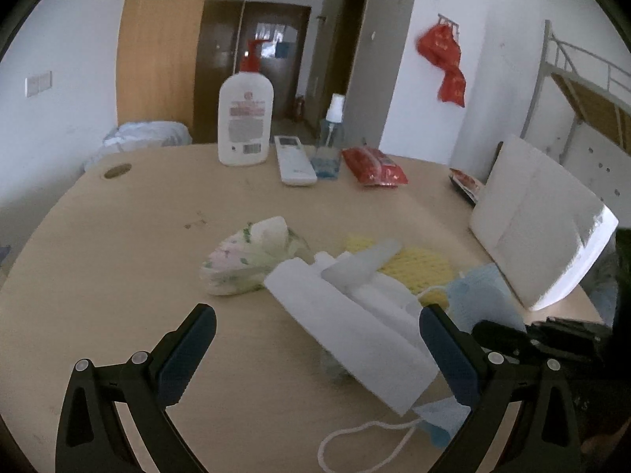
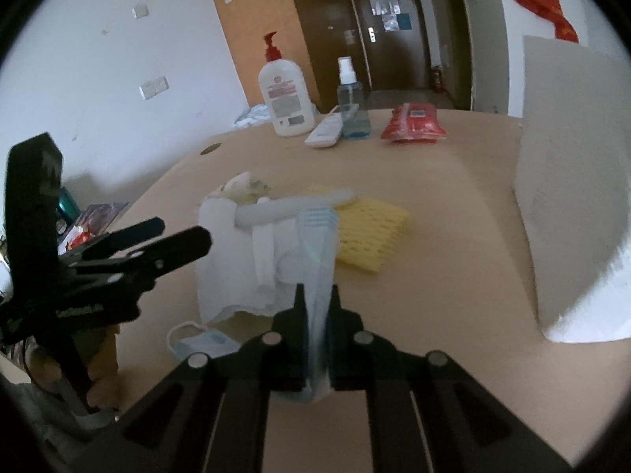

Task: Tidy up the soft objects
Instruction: 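Close the right gripper on the mask while the left gripper pinches the paper towel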

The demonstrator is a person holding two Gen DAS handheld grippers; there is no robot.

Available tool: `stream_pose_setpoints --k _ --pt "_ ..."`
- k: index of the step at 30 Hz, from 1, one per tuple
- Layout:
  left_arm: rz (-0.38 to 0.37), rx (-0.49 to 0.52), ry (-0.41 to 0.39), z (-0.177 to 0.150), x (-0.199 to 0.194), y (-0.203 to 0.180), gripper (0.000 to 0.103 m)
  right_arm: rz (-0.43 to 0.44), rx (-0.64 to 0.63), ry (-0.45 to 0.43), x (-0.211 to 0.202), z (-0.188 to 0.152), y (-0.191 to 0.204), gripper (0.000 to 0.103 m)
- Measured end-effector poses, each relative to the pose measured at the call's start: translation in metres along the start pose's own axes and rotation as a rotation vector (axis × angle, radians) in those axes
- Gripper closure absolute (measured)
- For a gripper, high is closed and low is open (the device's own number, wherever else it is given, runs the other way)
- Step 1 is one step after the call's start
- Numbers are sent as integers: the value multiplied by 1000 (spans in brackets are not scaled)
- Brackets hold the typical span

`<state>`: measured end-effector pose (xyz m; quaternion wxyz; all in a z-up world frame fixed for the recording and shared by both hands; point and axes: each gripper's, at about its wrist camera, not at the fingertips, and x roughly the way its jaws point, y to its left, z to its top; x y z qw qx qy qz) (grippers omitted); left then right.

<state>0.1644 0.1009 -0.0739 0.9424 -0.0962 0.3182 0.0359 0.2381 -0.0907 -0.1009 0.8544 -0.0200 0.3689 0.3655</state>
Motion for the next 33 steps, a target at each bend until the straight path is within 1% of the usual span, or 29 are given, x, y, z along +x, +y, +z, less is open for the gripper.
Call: stream_pose_setpoints --k 3,5,8,10,12,14,15,16,17,18,19,21,23,25,28,29,30,33 --pt "-8 -33 23 2 9 -1 0 0 8 -9 -2 -2 -4 93" --pt "-8 -61 42 3 15 1 2 1 12 -12 -3 -1 -6 93" --pt "7 -99 82 3 26 4 11 2 10 -11 -2 -2 -8 93" --pt "-5 -130 114 2 33 8 24 4 12 -12 -2 -3 -9 93" --pt "-10 -146 145 1 40 9 30 7 11 -12 -2 -3 -9 93" --pt "-22 -162 174 0 45 10 39 7 10 -13 -2 -4 -10 93" --pt "-29 -170 178 -1 47 11 47 6 10 -12 -2 -4 -11 93" --pt "-31 -174 177 -1 47 12 58 5 11 -11 -1 -4 -11 93" --pt "-33 -178 173 -1 47 12 65 5 13 -11 -1 -4 -12 93" --pt "-39 -179 170 -1 46 12 77 5 14 -11 -1 -4 -12 93" --pt "-48 -182 165 -1 45 12 86 5 16 -11 -1 -5 -13 93" --pt "-58 -179 159 -1 45 11 90 4 16 -13 -2 -5 -12 93" --pt "-65 -181 155 -1 44 10 90 2 14 -13 -2 -5 -12 93" --pt "-68 -180 131 0 39 10 90 4 12 -13 -3 -6 -12 93" --pt "-54 -148 84 2 29 5 91 4 12 -12 -2 -7 -11 93" --pt "-47 -135 60 3 23 3 93 6 14 -12 -3 -6 -12 93" --pt "-42 -128 44 5 20 3 98 6 15 -12 -2 -6 -12 93" --pt "-57 -117 2 11 7 5 100 9 17 -12 -2 -6 -12 93"
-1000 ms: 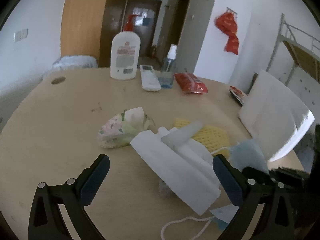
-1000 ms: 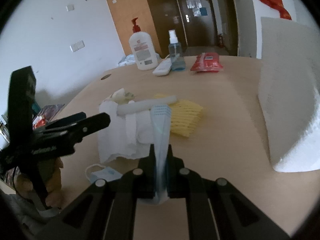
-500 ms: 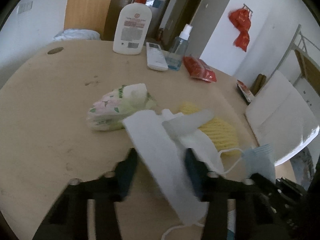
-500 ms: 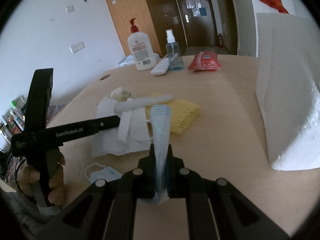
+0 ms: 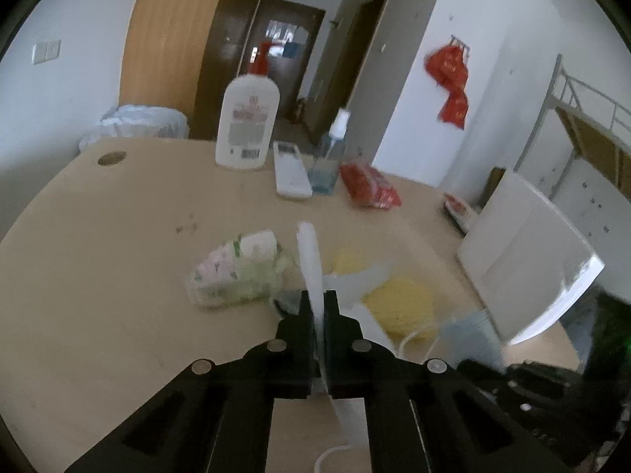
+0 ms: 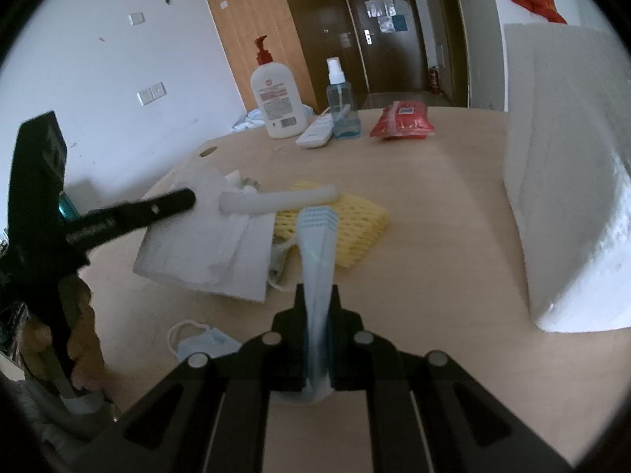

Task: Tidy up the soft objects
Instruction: 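Close the right gripper on the mask while the left gripper pinches the paper towel, then lift the mask with the right gripper and carry it toward the white foam box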

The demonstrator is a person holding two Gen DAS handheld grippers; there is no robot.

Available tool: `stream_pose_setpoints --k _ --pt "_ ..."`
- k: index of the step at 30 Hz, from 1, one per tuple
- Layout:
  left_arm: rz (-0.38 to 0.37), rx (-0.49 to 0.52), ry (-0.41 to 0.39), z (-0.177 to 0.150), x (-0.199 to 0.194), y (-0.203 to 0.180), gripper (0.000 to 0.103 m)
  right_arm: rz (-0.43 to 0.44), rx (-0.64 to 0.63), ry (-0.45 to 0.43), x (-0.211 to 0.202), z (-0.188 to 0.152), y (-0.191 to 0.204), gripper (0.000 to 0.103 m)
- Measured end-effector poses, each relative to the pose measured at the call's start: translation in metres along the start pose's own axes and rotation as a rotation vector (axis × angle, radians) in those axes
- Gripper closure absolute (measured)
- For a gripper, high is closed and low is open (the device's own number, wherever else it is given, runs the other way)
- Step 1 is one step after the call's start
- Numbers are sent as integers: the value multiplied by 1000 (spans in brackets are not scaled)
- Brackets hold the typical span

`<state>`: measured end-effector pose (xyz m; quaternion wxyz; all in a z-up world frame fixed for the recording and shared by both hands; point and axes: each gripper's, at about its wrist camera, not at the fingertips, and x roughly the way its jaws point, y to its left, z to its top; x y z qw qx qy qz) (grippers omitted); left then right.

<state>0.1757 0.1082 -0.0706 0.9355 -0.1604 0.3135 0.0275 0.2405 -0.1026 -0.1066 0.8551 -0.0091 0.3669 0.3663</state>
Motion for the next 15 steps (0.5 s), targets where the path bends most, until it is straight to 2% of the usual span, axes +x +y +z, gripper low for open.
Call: stream_pose_setpoints --k 2,9,15 --pt "-22 -3 -14 6 -7 3 101 2 -2 -1 -1 0 2 93" --pt "-34 3 61 -2 9 2 102 0 3 4 0 -1 1 93" --pt "0 39 4 -4 1 -4 102 -19 -13 21 4 -3 2 93"
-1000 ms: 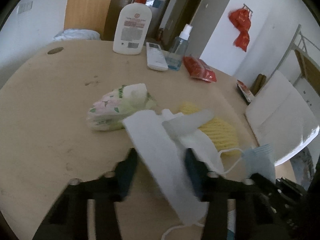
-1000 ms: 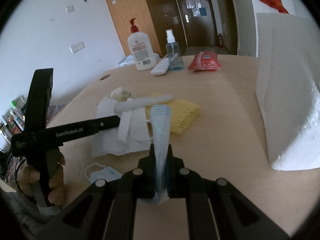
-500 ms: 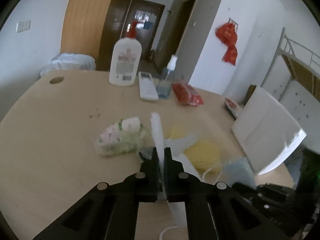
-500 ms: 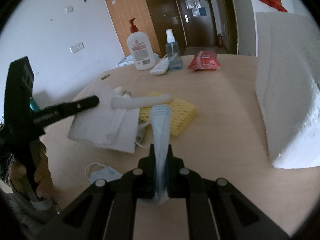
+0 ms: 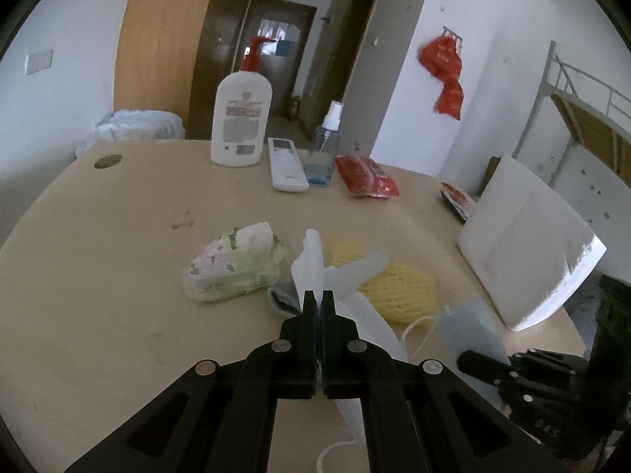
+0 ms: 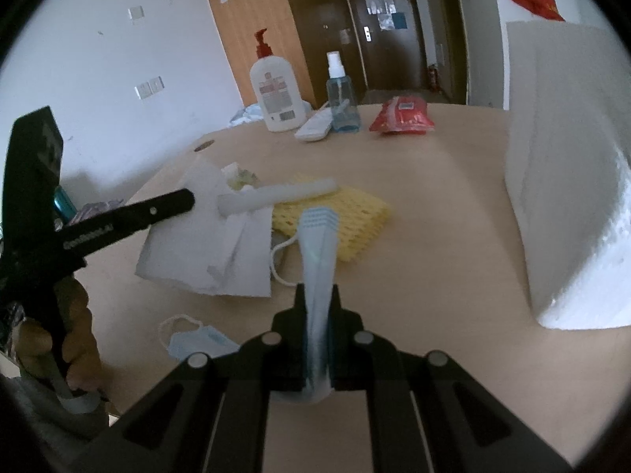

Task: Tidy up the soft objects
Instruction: 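Lift the mask with the right gripper and carry it toward the white foam box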

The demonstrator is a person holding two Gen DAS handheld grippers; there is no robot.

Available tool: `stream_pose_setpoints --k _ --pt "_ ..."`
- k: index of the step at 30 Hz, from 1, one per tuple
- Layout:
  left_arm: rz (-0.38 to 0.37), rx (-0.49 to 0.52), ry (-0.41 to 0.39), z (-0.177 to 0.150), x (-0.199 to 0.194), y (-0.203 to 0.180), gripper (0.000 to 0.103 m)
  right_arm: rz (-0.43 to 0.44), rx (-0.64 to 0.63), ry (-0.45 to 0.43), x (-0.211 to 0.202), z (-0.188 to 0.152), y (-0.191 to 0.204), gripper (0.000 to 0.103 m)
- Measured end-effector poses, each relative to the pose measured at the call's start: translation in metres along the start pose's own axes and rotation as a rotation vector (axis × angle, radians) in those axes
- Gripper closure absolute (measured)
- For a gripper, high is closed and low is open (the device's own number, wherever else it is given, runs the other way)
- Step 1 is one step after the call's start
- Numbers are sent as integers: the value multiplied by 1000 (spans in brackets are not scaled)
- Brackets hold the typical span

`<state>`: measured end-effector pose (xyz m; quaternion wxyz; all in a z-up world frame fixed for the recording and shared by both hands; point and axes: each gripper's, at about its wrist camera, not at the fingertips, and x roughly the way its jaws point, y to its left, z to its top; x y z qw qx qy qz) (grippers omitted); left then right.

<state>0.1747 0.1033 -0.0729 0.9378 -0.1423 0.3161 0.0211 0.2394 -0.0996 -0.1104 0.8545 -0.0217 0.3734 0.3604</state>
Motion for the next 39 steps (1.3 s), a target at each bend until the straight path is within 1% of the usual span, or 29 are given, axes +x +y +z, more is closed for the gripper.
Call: stream_pose_setpoints --k 6,10,13,15,16,17,19,24,26,30,36,39 --pt "-16 19 4 -1 -2 -3 102 -11 -13 18 0 -3 2 93" --pt "-18 35 3 -1 -5 -6 102 11 1 14 -2 -5 -1 93" --pt "-15 54 -14 0 -9 -9 102 -4 -11 0 -5 -7 0 93" --pt "-18 69 -19 -1 -11 -12 102 4 -21 -10 -6 -7 3 93" --pt "-20 71 -22 -2 -11 -13 102 -28 -32 -5 -5 -8 5 93" --pt "-18 75 -22 -2 -11 -14 102 -31 -36 -6 -5 -8 5 93" --pt "-28 77 -20 -3 -11 -16 102 6 -16 -3 -6 -9 3 93" --pt "-25 80 -34 -3 -15 -17 102 -37 -16 0 -8 -10 1 96" --pt "-29 77 -42 -3 -18 -16 102 -51 -21 -27 -15 -6 3 96" --pt "-40 87 -86 4 -33 -19 102 -58 -22 -102 -36 6 5 96" --pt "-42 115 -184 27 -69 -29 102 -82 -45 -200 -68 23 12 96" --pt "-34 133 -222 33 -82 -36 102 -83 -53 -235 -79 25 16 96"
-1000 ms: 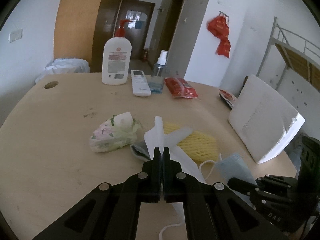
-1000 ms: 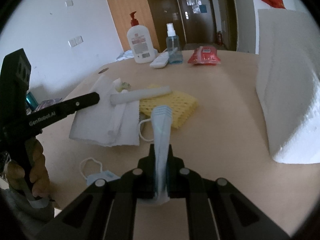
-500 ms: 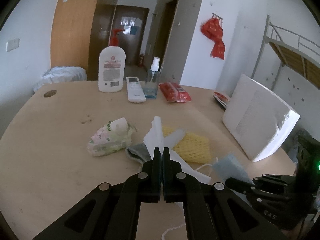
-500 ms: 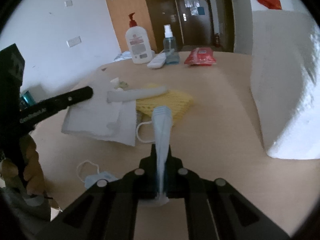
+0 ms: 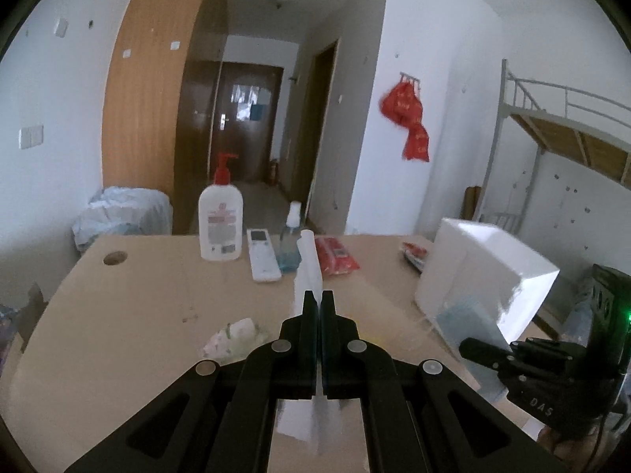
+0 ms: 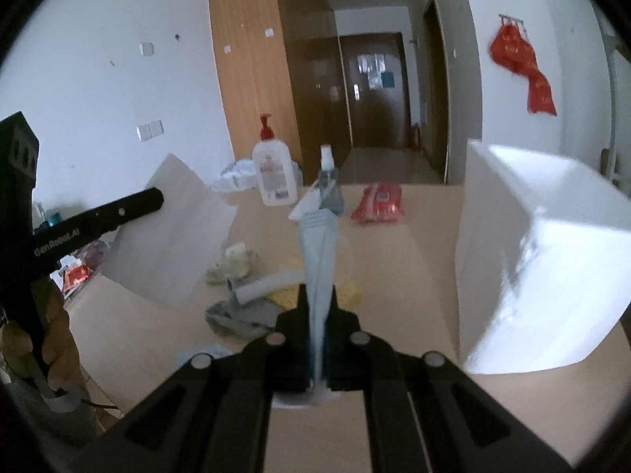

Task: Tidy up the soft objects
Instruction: 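Lift the mask with the right gripper and carry it toward the white foam box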

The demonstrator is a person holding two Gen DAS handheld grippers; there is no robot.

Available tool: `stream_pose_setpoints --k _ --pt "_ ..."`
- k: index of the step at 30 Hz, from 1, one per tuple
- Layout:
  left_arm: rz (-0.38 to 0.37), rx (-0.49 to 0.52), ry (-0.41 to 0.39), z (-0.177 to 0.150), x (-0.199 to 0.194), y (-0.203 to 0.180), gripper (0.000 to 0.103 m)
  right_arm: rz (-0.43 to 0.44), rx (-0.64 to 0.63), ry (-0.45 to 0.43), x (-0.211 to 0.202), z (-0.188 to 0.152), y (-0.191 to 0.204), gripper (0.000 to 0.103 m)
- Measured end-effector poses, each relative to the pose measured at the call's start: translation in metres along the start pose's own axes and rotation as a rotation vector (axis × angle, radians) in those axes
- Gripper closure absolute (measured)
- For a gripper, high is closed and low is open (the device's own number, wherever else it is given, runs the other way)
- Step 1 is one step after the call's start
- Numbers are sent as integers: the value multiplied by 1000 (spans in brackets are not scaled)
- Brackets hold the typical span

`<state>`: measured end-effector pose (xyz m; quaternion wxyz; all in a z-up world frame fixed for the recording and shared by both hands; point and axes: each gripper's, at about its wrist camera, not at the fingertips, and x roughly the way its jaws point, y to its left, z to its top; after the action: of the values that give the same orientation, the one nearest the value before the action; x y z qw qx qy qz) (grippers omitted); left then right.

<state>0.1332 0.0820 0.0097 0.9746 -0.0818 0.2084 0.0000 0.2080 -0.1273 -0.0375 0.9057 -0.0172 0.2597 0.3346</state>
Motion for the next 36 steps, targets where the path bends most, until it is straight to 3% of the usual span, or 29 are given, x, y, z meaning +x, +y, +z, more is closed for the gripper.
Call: stream_pose_setpoints --k 12,19,36 --pt "-14 27 -38 0 -28 -24 102 -11 7 -55 -29 -8 -2 96" --pt "-45 67 -74 3 -45 -46 102 -82 23 -118 -65 -11 -13 96" --pt "-284 165 -41 4 -35 -139 102 -329 134 -205 -146 -39 -58 96"
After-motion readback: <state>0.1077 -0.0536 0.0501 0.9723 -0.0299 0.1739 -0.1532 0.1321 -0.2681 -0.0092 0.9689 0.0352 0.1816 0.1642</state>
